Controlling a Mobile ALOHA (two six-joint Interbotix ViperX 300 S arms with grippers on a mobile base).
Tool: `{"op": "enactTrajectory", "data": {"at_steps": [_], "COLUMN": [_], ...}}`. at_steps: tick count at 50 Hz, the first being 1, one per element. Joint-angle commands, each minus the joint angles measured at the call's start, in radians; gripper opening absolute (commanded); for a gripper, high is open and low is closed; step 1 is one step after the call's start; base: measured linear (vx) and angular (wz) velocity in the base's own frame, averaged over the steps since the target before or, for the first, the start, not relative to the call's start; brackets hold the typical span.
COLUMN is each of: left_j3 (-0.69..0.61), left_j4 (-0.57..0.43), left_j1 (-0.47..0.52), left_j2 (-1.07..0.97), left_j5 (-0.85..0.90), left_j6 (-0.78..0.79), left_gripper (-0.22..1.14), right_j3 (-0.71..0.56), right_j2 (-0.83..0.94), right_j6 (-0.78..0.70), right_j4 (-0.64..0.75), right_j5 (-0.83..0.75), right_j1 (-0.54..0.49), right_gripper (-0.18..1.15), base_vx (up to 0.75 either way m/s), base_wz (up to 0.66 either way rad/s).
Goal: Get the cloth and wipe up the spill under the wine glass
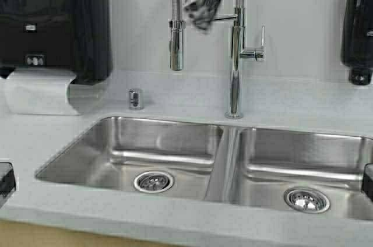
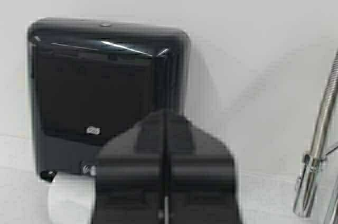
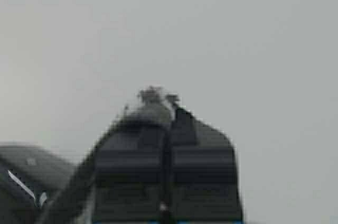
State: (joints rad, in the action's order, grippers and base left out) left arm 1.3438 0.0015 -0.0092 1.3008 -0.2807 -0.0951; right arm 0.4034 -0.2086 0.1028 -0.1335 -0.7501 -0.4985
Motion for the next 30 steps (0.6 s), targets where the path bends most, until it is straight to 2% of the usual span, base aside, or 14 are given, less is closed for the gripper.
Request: {"op": "enactTrajectory", "data": {"at_steps": [1,22,30], "left_j3": [-0.009,-0.012,-0.014], "left_j4": [-0.003,-0.003,-0.003], "left_j1": [-0.002,-0.002,-0.002], "left_j2": [-0.011,-0.017,-0.017], "left_j5": [-0.005,-0.005,-0.005], "left_j6": [-0.003,-0.048,-0.057], "left_gripper": [0.02,0.03,0.02], "right_j3": [-0.044,0.097,0.195], "right_j2": [-0.078,-0.339,-0.422], "right_j6": [-0.002,-0.008,-0.005], "right_j4": [-0.002,0.005,0.006], "right_j5": [0.067,0.225,0.278], "right_j1": [-0.035,-0.183,-0.19], "right_gripper": [0.06,0.06,0.06], "base_vx": [-0.18,-0.12,-0.1], "base_wz": [0.1,0.22,0.37]}}
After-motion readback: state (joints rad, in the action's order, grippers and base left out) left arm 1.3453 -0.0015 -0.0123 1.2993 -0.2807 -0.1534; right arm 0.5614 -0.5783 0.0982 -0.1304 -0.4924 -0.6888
